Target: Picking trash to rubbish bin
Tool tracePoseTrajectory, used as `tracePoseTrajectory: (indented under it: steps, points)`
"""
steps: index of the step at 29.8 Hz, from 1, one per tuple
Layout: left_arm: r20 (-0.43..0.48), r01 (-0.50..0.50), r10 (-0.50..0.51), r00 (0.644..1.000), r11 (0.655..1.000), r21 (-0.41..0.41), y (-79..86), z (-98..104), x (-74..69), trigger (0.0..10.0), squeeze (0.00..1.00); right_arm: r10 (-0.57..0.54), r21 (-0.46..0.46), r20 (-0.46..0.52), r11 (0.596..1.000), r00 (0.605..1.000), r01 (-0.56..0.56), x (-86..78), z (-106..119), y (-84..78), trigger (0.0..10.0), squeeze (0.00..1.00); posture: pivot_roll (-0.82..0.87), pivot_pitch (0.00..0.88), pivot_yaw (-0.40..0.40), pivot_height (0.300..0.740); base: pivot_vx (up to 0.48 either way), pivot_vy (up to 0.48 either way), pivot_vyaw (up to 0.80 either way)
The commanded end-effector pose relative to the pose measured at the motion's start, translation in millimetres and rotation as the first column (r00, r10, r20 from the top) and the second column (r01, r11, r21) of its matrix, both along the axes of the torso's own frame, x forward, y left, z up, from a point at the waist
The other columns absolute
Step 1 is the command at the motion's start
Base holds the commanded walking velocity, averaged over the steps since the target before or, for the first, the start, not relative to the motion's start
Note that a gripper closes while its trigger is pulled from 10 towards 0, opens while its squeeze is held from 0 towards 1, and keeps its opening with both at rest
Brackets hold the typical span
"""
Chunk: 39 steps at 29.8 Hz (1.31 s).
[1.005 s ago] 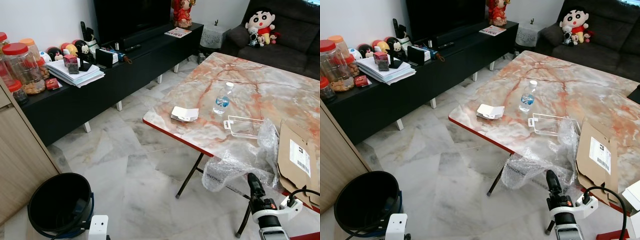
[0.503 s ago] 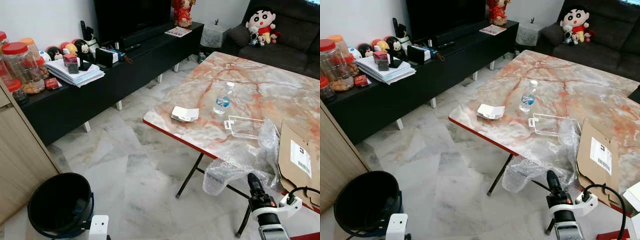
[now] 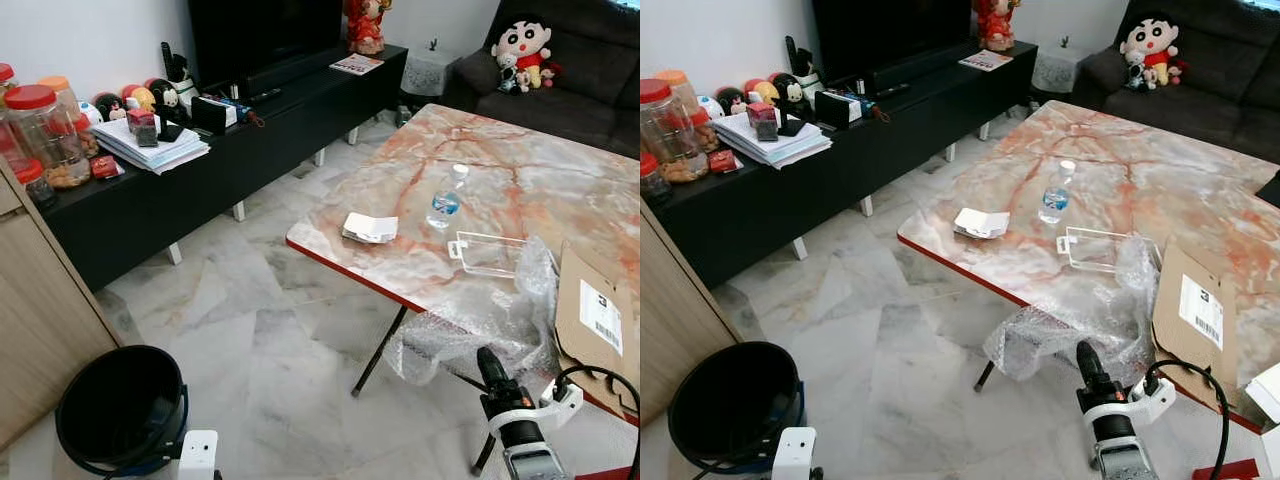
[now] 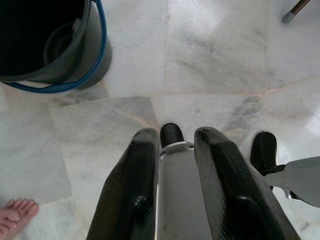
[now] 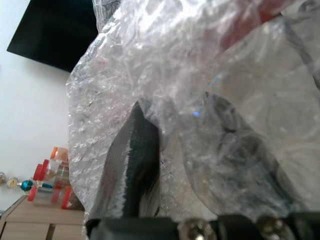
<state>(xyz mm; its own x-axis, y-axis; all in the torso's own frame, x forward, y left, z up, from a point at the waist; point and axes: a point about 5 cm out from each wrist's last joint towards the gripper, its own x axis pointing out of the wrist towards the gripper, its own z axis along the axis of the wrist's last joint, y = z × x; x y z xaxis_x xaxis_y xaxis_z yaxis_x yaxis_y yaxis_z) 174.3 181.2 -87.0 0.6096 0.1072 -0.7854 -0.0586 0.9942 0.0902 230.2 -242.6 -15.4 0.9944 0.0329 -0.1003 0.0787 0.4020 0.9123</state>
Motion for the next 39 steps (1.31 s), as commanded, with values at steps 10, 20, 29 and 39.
tracePoseTrajectory:
  steps: [10, 20, 29, 39]
  points:
    - [0.022, 0.003, -0.003, 1.0, 1.0, -0.001, -1.6, 1.5, 2.6, 10.0, 0.0, 0.01, -0.024, -0.026, 1.0, 1.0, -0.011, -6.9, -4.6, -2.5, 0.0, 0.0, -0.18, 0.0, -0.096, 0.74, 0.0, 0.0, 0.0]
    - [0.027, 0.007, -0.008, 1.0, 1.0, 0.001, -2.3, 1.8, 3.1, 10.0, 0.0, 0.009, -0.057, -0.088, 0.998, 0.996, -0.014, -12.5, -11.9, -2.6, 10.0, 0.0, -0.19, 0.0, -0.096, 0.74, 0.0, 0.0, 0.0]
    - [0.032, 0.001, 0.0, 0.999, 1.0, -0.005, -2.5, 1.9, 3.2, 10.0, 0.0, 0.003, -0.096, -0.146, 0.995, 0.989, -0.017, -15.1, -17.1, -2.6, 10.0, 0.0, -0.19, 0.0, -0.096, 0.74, -0.123, 0.0, 0.0]
    - [0.035, 0.004, -0.004, 0.999, 1.0, -0.004, -3.0, 2.2, 3.7, 10.0, 0.0, 0.0, -0.109, -0.153, 0.994, 0.988, -0.017, -16.7, -18.6, -3.0, 10.0, 0.0, -0.19, 0.0, -0.096, 0.74, -0.324, 0.0, 0.0]
